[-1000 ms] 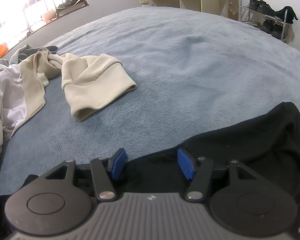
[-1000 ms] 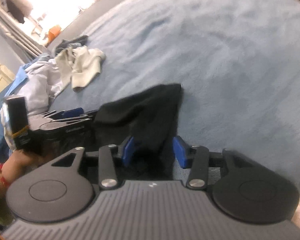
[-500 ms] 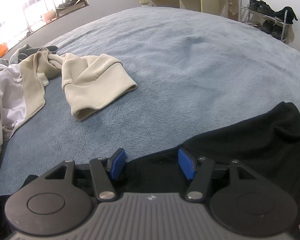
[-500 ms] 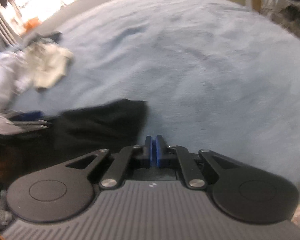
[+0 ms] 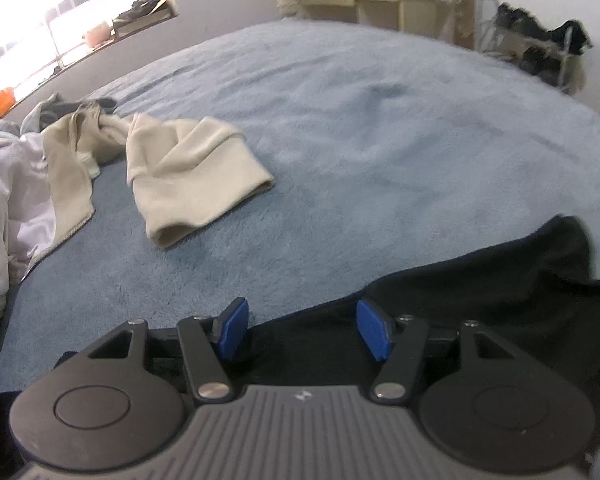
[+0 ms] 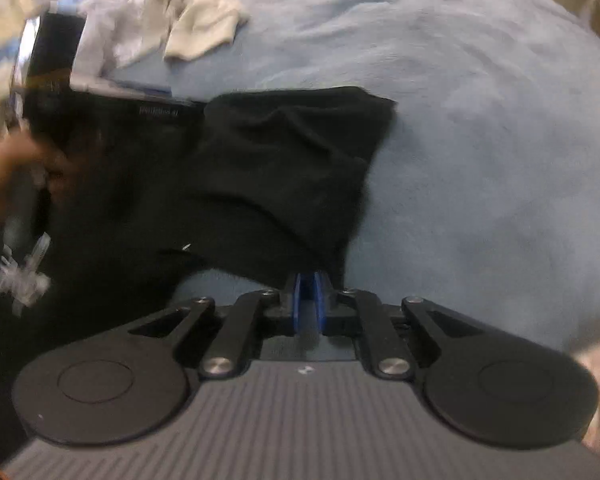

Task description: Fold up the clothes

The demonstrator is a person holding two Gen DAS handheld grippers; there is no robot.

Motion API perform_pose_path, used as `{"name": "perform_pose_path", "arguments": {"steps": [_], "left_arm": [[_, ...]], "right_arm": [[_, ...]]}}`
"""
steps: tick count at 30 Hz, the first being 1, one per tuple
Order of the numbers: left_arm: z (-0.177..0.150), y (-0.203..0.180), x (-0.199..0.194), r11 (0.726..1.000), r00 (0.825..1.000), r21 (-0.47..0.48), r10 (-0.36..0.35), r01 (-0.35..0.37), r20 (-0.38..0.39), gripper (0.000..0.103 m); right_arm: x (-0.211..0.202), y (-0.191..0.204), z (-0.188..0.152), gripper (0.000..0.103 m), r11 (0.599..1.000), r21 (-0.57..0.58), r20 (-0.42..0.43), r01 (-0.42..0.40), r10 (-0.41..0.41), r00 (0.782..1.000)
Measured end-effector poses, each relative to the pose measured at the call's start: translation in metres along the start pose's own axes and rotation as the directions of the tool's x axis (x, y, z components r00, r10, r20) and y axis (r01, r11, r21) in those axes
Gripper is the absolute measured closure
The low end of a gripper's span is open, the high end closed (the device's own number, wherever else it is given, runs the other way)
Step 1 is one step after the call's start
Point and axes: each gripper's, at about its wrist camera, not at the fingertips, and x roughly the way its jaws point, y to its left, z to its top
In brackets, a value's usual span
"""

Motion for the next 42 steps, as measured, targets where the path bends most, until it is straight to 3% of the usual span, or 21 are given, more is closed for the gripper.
{"name": "perform_pose_path", "arguments": {"steps": [2,4,7,9,12,15,19,23,26,29,34,37,42], "left_arm": [[-0.004,-0.002,-0.019,0.999,0.998,0.031,-0.025,0.023,0.051,0.036],[-0.012,-0.008,-0.040,0.997,0.996,0.068,-0.037,0.032,0.085,0.035],[-0.029,-0.024,-0.067,0.988,0.988,0.100,-0.130,0.121,0.083,0.035],[-0.042,-0.040,-0.076,0.975,0.979,0.126,-0.194,0.186,0.057,0.035],[-0.063,-0.066,-0.081,0.958,0.971,0.164,-0.240,0.234,0.014,0.037],[-0.077,-0.079,-0.073,0.958,0.971,0.160,-0.237,0.239,-0.028,0.039],[-0.081,-0.076,-0.075,0.966,0.971,0.104,-0.236,0.237,-0.020,0.039],[-0.082,-0.074,-0.081,0.965,0.970,0.105,-0.241,0.242,-0.022,0.039],[-0.082,-0.070,-0.090,0.965,0.971,0.104,-0.239,0.241,-0.031,0.039],[-0.084,-0.056,-0.105,0.977,0.979,0.074,-0.197,0.200,-0.042,0.039],[-0.100,0.017,-0.154,0.992,0.998,-0.112,-0.061,0.057,-0.032,0.039],[-0.123,0.072,-0.185,0.978,0.998,-0.203,0.046,-0.056,-0.052,0.037],[-0.184,0.153,-0.222,0.929,0.971,-0.297,0.177,-0.219,-0.161,0.038]], "right_arm": [[-0.013,0.000,0.005,0.095,0.998,-0.015,0.003,0.067,-0.067,0.998],[-0.024,0.001,0.018,0.092,0.998,-0.021,0.058,0.065,-0.064,0.996],[-0.021,0.002,0.048,0.069,0.998,-0.025,0.154,0.058,-0.053,0.987],[-0.007,0.002,0.069,0.068,0.999,-0.035,0.183,0.027,-0.020,0.983],[0.030,0.001,0.097,0.068,0.998,-0.026,0.112,-0.063,0.066,0.992],[0.065,0.004,0.109,0.072,0.998,-0.048,0.048,0.027,-0.025,0.999],[0.082,0.005,0.126,0.073,0.987,-0.060,0.127,0.150,-0.142,0.982],[0.083,-0.004,0.134,0.072,0.988,0.027,0.166,0.149,-0.152,0.974],[0.050,0.006,0.125,0.071,0.995,-0.007,0.212,0.103,-0.099,0.972],[0.025,0.024,0.111,0.071,0.993,-0.106,0.211,0.051,-0.028,0.977],[-0.021,0.061,0.085,0.070,0.982,-0.187,0.225,-0.025,0.068,0.972],[-0.040,0.097,0.070,0.063,0.974,-0.212,0.240,-0.079,0.130,0.962],[-0.045,0.168,0.039,0.060,0.946,-0.263,0.150,-0.188,0.233,0.961]]}}
